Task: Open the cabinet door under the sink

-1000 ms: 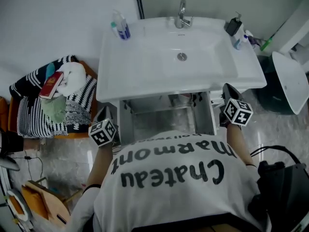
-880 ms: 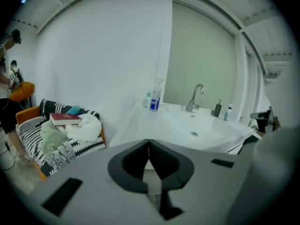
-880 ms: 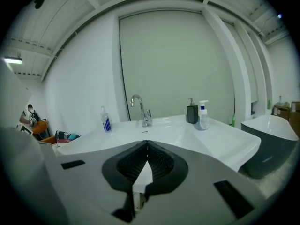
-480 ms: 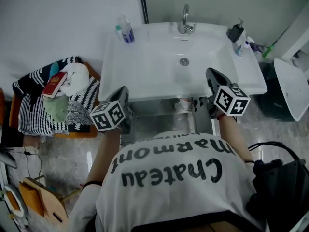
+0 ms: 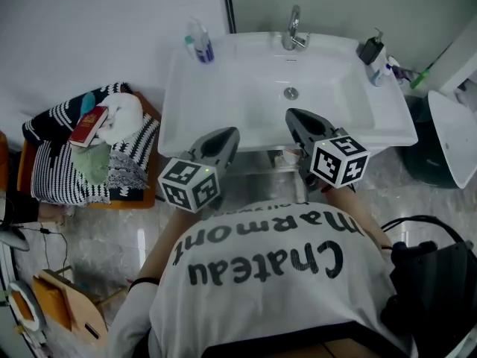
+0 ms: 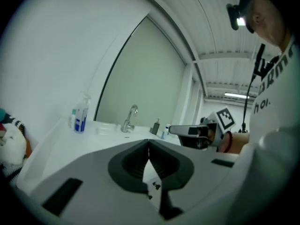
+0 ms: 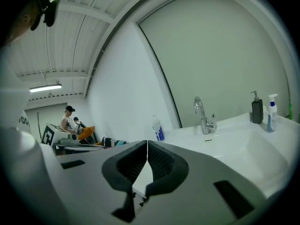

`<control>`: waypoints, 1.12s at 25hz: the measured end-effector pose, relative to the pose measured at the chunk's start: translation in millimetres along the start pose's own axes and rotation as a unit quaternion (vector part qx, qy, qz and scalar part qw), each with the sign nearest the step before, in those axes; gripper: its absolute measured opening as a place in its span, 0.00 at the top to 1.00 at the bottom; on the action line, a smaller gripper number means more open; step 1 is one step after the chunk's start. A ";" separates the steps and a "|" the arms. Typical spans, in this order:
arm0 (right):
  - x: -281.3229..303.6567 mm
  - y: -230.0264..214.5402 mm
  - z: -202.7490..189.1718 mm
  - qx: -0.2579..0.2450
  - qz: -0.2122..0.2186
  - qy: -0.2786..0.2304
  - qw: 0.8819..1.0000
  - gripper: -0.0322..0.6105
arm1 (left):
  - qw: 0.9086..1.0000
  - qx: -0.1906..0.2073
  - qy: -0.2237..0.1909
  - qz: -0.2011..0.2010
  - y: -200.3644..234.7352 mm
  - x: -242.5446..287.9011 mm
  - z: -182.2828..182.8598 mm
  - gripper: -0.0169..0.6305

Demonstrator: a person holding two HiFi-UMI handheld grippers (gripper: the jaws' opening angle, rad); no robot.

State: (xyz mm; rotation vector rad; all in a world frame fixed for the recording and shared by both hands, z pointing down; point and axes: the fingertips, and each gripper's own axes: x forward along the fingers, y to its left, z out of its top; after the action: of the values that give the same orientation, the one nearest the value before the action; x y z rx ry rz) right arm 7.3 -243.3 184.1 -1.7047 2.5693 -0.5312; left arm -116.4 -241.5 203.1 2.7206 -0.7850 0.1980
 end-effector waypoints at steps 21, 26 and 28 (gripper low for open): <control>-2.5 9.5 -76.6 0.029 0.022 0.078 0.996 0.93 | 0.996 0.015 0.092 -0.004 6.5 -10.9 -69.2 0.96; 0.6 11.9 -79.3 0.033 0.026 0.081 0.996 0.93 | 0.996 0.008 0.090 -0.007 6.3 -7.2 -72.1 0.96; 0.9 14.0 -79.5 0.034 0.029 0.079 0.996 0.93 | 0.996 0.008 0.093 -0.008 6.3 -6.6 -73.5 0.96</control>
State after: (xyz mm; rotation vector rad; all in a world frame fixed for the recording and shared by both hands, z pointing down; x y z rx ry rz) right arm -21.1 -217.6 255.2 -1.6238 2.6620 -0.7706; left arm -129.0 -219.5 272.7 2.6740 -0.7107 0.4476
